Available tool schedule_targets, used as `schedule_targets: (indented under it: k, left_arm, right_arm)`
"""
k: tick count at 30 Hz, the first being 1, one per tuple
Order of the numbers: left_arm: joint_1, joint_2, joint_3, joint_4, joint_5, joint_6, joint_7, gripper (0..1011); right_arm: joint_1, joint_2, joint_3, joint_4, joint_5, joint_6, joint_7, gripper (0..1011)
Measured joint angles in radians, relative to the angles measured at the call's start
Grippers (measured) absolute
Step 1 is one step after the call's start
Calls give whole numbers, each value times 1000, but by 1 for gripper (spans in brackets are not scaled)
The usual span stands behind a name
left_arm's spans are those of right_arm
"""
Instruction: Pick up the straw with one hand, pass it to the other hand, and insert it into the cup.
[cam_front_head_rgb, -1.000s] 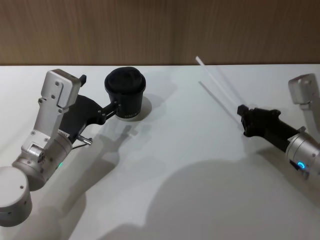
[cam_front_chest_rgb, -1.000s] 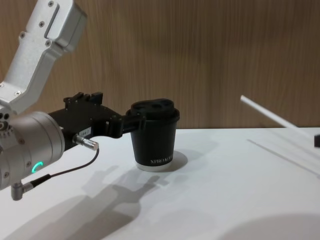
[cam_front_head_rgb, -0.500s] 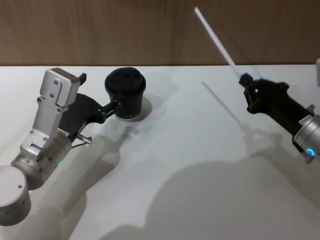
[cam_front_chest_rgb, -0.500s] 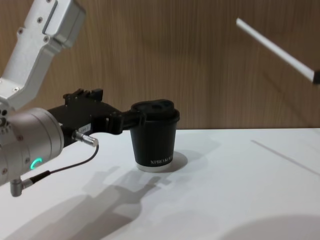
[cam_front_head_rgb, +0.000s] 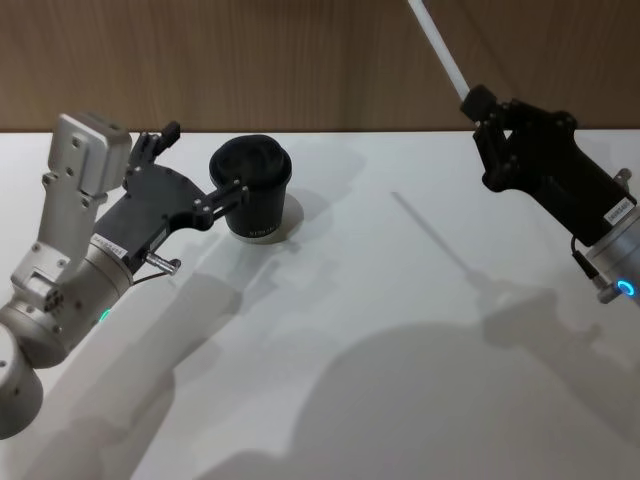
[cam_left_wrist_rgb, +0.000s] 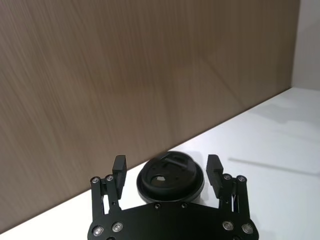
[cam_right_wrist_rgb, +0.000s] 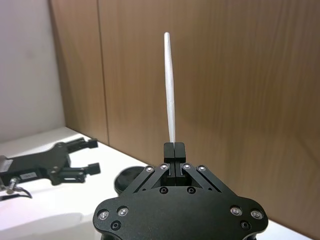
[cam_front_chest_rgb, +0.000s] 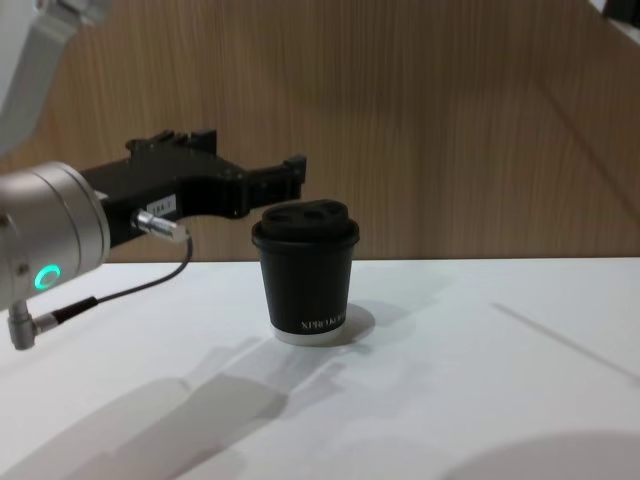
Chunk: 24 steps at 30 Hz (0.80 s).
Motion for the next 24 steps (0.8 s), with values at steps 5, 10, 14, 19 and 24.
schedule_targets:
  k: [5,10,14,19,24]
  left_arm:
    - [5,9,-16,-19,-43,-4,-46,1003]
    - [8,17,-36,-35,-106,-4,-106,1002]
    - [9,23,-51,-43,-160,-1,-158,1003]
    - [8,31,-65,-47,-226,7,-215,1003]
    - [-1,41,-81,-48,-313,24,-299,1003]
  right_arm:
    - [-10,-5,-9,-32,12,-6,2,3]
    - [-17,-8,-20,-57,23,-9,3,3]
    - [-20,-10,-27,-67,29,-10,2,3]
    - [-21,-11,-37,-77,34,-9,1,3]
    - [-22,-10,-50,-84,37,-7,0,3]
